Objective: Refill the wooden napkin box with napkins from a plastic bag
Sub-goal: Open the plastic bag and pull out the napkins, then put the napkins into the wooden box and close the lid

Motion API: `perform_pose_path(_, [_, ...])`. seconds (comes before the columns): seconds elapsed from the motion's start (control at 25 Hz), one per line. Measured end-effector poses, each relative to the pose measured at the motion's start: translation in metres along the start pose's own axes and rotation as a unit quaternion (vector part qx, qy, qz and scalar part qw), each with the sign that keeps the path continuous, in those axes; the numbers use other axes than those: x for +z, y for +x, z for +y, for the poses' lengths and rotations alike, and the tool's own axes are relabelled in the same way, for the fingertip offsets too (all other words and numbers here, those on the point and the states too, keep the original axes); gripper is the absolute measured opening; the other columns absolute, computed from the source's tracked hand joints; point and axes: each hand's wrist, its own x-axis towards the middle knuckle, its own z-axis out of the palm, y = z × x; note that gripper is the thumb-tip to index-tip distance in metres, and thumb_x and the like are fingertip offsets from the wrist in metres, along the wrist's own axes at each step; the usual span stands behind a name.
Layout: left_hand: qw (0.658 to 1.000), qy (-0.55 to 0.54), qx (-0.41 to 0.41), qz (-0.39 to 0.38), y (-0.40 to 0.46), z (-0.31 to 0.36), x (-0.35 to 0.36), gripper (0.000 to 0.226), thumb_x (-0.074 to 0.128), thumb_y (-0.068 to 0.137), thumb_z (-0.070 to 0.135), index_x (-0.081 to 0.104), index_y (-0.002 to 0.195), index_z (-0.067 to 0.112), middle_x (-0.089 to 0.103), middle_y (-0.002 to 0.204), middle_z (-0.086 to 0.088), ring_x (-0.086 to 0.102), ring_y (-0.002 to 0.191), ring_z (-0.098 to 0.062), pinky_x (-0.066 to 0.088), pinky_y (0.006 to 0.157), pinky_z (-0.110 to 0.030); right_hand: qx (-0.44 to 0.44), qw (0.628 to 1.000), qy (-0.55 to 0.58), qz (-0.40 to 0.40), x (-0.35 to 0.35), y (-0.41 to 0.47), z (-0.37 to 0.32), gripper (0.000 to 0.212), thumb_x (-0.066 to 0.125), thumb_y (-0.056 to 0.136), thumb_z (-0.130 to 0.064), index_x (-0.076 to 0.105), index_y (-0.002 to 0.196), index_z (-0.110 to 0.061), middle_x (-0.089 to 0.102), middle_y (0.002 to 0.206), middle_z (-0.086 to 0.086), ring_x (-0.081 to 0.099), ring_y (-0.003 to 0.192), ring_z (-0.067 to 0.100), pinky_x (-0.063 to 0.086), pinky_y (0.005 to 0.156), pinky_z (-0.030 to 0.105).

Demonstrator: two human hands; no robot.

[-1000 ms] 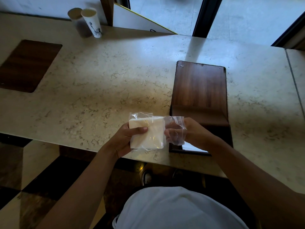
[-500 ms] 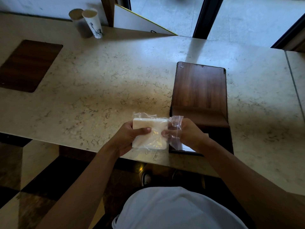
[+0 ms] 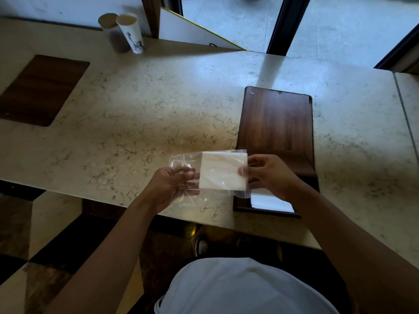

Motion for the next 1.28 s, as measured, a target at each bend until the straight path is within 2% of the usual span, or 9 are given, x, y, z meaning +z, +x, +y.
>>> perform_pose_path(0.24, [0.996, -0.016, 0.004, 0.087, -0.002, -0.003, -0.03, 0.018, 0.069, 0.084, 0.0, 0.066, 0.102, -0.002, 0.075, 0.107, -0.027, 0.076, 0.09, -0.042, 0.063, 0.068, -0.044, 0.011, 0.998, 0.001, 0.054, -0.021, 0.001, 0.005, 0.019, 0.075, 0.085, -0.007, 0.072, 0.104, -0.011, 0.075, 0.106, 0.011, 0.078, 0.086, 0.022, 0.062, 0.063, 0.028])
perform_pose_path(0.56, [0.956, -0.176, -0.022, 0.234, 0.012, -0.026, -0.025, 0.008, 0.059, 0.096, -0.002, 0.065, 0.097, 0.003, 0.074, 0.095, -0.017, 0.075, 0.083, -0.03, 0.065, 0.066, -0.039, -0.009, 0.976, 0.096, 0.197, -0.034, 0.009, 0.026, 0.017, 0.075, 0.089, -0.008, 0.07, 0.104, -0.01, 0.075, 0.108, 0.011, 0.077, 0.093, 0.024, 0.063, 0.072, 0.034])
perform_pose_path(0.76, [0.905, -0.266, -0.058, 0.328, 0.018, -0.05, 0.012, 0.014, 0.067, 0.09, -0.002, 0.067, 0.103, -0.007, 0.072, 0.097, -0.02, 0.071, 0.08, -0.033, 0.061, 0.053, -0.039, -0.016, 0.971, 0.13, 0.198, -0.019, 0.016, 0.036, 0.021, 0.075, 0.088, -0.009, 0.069, 0.108, -0.005, 0.074, 0.11, 0.015, 0.077, 0.093, 0.025, 0.063, 0.072, 0.034])
perform_pose_path(0.92, [0.881, -0.303, -0.076, 0.355, 0.013, -0.062, 0.041, 0.006, 0.069, 0.083, -0.005, 0.063, 0.082, -0.006, 0.067, 0.076, -0.017, 0.065, 0.059, -0.029, 0.059, 0.049, -0.038, -0.004, 0.976, 0.128, 0.179, -0.007, 0.018, 0.042, 0.025, 0.077, 0.088, -0.011, 0.069, 0.111, -0.007, 0.073, 0.114, 0.014, 0.077, 0.097, 0.025, 0.063, 0.074, 0.036])
perform_pose_path(1.0, [0.879, -0.305, -0.086, 0.356, 0.008, -0.069, 0.048, 0.01, 0.07, 0.082, -0.003, 0.06, 0.084, -0.004, 0.067, 0.081, -0.018, 0.067, 0.065, -0.03, 0.062, 0.056, -0.043, 0.001, 0.978, 0.123, 0.168, -0.001, 0.017, 0.045, 0.026, 0.077, 0.088, -0.011, 0.068, 0.112, -0.008, 0.073, 0.114, 0.013, 0.076, 0.097, 0.025, 0.063, 0.074, 0.037])
perform_pose_path(1.08, [0.884, -0.28, -0.103, 0.36, 0.004, -0.076, 0.049, 0.014, 0.073, 0.084, 0.002, 0.06, 0.086, -0.002, 0.069, 0.098, -0.022, 0.07, 0.084, -0.034, 0.06, 0.08, -0.048, 0.007, 0.98, 0.117, 0.161, 0.004, 0.017, 0.045, 0.026, 0.076, 0.088, -0.011, 0.068, 0.112, -0.009, 0.073, 0.115, 0.012, 0.076, 0.097, 0.024, 0.063, 0.074, 0.037])
perform_pose_path(1.16, [0.887, -0.271, -0.116, 0.355, 0.0, -0.08, 0.046, 0.014, 0.072, 0.086, 0.005, 0.06, 0.087, -0.001, 0.067, 0.108, -0.023, 0.065, 0.093, -0.034, 0.053, 0.093, -0.05, 0.013, 0.982, 0.111, 0.155, 0.006, 0.016, 0.044, 0.023, 0.075, 0.089, -0.011, 0.068, 0.111, -0.011, 0.073, 0.114, 0.011, 0.077, 0.096, 0.021, 0.063, 0.072, 0.035])
perform_pose_path(1.2, [0.889, -0.268, -0.123, 0.352, -0.001, -0.081, 0.044, 0.016, 0.073, 0.086, 0.006, 0.06, 0.09, -0.002, 0.064, 0.108, -0.023, 0.062, 0.093, -0.033, 0.053, 0.097, -0.051, 0.016, 0.982, 0.11, 0.152, 0.008, 0.015, 0.043, 0.022, 0.075, 0.089, -0.011, 0.068, 0.11, -0.011, 0.073, 0.114, 0.01, 0.077, 0.095, 0.02, 0.063, 0.071, 0.034])
perform_pose_path(1.28, [0.892, -0.259, -0.136, 0.345, -0.004, -0.08, 0.038, 0.036, 0.074, 0.087, 0.016, 0.058, 0.113, -0.002, 0.062, 0.113, -0.021, 0.062, 0.099, -0.032, 0.052, 0.1, -0.053, 0.019, 0.982, 0.11, 0.15, 0.01, 0.014, 0.041, 0.022, 0.074, 0.089, -0.009, 0.068, 0.11, -0.01, 0.072, 0.113, 0.011, 0.077, 0.094, 0.02, 0.063, 0.07, 0.033])
